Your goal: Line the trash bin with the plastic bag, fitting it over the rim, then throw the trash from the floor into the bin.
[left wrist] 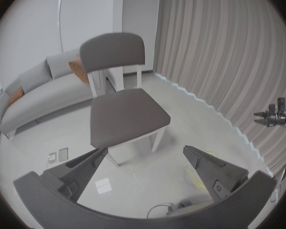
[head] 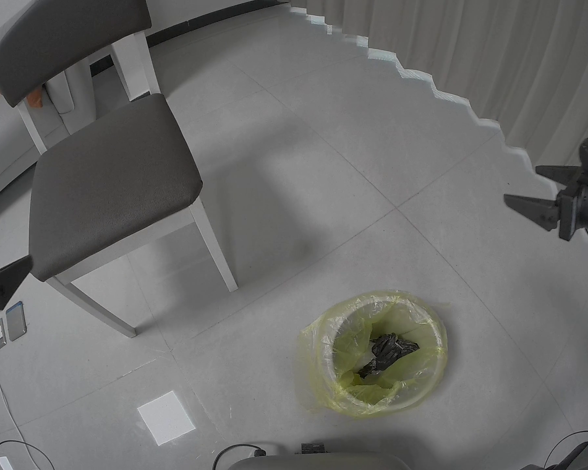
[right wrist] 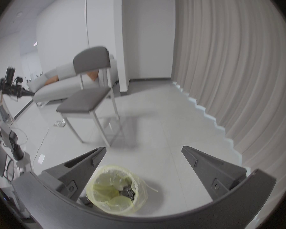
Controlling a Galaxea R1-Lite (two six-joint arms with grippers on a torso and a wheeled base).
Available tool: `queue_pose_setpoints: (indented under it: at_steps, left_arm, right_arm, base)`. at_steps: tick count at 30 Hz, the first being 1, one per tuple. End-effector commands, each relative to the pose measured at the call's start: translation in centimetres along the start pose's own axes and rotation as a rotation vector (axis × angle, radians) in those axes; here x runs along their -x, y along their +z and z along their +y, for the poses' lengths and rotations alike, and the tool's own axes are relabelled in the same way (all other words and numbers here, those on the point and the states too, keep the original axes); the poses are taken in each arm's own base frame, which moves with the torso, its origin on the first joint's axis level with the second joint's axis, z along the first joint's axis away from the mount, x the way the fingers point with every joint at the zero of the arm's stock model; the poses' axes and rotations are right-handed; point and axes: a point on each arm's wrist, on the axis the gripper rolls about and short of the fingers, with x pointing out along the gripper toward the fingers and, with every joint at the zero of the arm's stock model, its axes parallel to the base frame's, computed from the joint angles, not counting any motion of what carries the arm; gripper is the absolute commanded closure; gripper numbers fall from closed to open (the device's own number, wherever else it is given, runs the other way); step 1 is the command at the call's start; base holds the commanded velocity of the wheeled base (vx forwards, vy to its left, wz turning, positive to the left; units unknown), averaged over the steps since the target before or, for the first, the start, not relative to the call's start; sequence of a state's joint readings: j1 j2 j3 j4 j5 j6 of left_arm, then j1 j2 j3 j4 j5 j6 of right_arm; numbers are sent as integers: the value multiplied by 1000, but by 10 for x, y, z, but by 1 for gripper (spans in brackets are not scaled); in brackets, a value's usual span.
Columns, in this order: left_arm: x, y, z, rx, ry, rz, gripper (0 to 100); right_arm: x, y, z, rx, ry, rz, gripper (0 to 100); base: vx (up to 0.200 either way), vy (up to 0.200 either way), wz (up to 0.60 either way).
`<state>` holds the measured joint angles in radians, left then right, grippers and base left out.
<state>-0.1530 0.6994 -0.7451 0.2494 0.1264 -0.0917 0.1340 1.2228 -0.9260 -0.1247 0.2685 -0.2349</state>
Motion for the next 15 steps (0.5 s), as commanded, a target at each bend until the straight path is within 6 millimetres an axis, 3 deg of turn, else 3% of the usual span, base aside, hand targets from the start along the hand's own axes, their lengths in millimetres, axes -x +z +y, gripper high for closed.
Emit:
queue_pose_setpoints:
  at_steps: [1, 4, 7, 9, 10, 11, 15]
  left_arm:
    - [97, -83, 12, -42, 64, -260, 0]
    - [124, -115, 17, -44, 55, -220, 0]
    - [138, -118, 19, 73, 102, -145, 0]
    - [151, -118, 20, 165, 111, -137, 0]
    - [151, -118, 20, 166, 112, -131, 0]
    - [153, -120, 20, 161, 118, -113, 0]
    - [148, -125, 20, 165, 139, -75, 0]
  right_arm:
    - [123, -8, 34, -150, -84, -341, 0]
    - [155, -35, 51, -197, -89, -399, 0]
    - [187, -67, 70, -175, -91, -478, 0]
    - [204, -106, 85, -165, -87, -494, 0]
    - [205, -111, 87, -165, -89, -491, 0]
    - [207, -135, 93, -170, -88, -453, 0]
    - [189, -158, 89, -197, -240, -339, 0]
  base:
    - [0, 0, 0]
    - [0, 0, 0]
    - [0, 0, 0]
    - [0, 0, 0]
    - [0, 0, 0]
    - [0, 0, 0]
    - [0, 0, 0]
